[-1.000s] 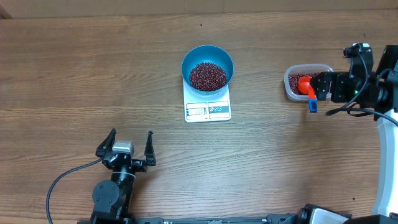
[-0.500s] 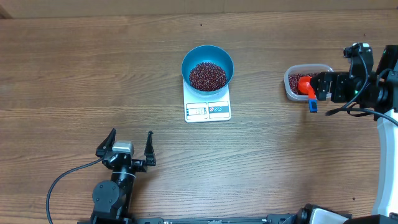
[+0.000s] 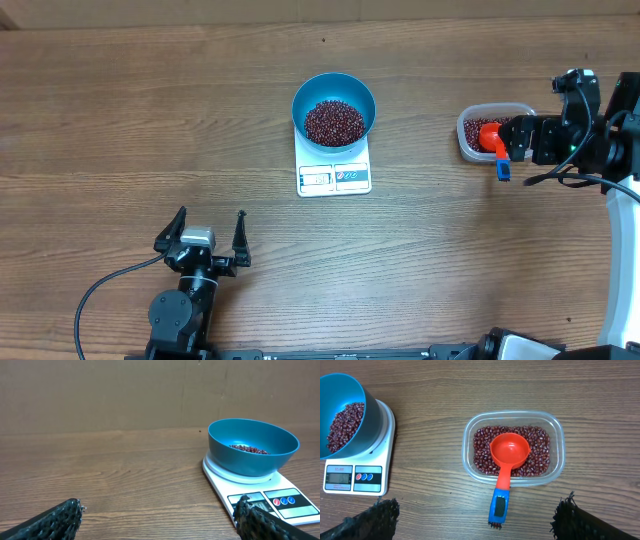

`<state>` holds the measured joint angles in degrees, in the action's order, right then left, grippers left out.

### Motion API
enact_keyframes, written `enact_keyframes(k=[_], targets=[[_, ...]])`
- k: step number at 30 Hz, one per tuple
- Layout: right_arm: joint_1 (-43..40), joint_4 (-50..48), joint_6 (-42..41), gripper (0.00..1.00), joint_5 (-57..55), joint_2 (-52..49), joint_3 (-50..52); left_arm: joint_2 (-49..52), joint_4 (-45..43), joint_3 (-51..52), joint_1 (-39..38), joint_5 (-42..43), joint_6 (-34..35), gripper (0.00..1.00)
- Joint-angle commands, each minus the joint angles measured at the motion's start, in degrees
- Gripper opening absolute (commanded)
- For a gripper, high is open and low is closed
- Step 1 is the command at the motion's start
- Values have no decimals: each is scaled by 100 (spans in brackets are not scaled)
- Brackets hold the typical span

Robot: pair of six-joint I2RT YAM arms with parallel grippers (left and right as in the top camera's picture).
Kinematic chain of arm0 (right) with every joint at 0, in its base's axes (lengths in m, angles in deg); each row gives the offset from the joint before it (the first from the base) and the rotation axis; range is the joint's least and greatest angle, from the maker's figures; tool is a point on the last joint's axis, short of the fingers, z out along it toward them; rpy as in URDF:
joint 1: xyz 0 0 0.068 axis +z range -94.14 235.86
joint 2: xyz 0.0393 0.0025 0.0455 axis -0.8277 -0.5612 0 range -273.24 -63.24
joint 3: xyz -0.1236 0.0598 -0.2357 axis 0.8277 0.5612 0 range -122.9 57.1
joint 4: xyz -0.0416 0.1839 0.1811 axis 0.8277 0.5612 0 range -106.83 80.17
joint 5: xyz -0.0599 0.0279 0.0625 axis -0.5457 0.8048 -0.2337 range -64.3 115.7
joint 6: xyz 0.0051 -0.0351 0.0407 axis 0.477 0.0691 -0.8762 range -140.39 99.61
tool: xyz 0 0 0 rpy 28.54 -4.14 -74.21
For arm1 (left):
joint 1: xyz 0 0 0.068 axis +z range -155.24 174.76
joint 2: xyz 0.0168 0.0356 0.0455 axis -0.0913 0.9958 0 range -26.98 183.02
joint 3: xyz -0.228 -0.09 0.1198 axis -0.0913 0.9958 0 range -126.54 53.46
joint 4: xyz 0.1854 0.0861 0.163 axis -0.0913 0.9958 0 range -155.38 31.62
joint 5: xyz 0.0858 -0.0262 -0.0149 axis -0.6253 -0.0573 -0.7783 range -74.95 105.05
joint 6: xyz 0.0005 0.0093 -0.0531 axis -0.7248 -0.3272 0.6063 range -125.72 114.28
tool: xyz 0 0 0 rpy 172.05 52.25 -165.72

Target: Scoop item into bowl and weigh 150g on scale

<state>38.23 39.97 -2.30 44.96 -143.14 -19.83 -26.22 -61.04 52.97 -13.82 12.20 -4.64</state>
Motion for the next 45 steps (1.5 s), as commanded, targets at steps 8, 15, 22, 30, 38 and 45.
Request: enact_keyframes(k=[8,15,22,30,38,45], targets=[[-2,-4,39,100,35,26,-109,-50,-9,22,31,-11,-129,100],[-2,-4,39,100,35,26,-109,-50,-9,22,31,-11,-129,99],[-2,-4,39,100,35,26,-109,-50,-9,22,31,-11,-129,100],[-2,-4,39,100,35,26,-109,-50,-9,22,31,-11,-129,99],[-2,-7,42,100,24,-26,-109,-50,-11,22,31,-11,-129,100],[-7,-284,-2,100,136,251,76,-50,-9,22,31,-11,-129,100]])
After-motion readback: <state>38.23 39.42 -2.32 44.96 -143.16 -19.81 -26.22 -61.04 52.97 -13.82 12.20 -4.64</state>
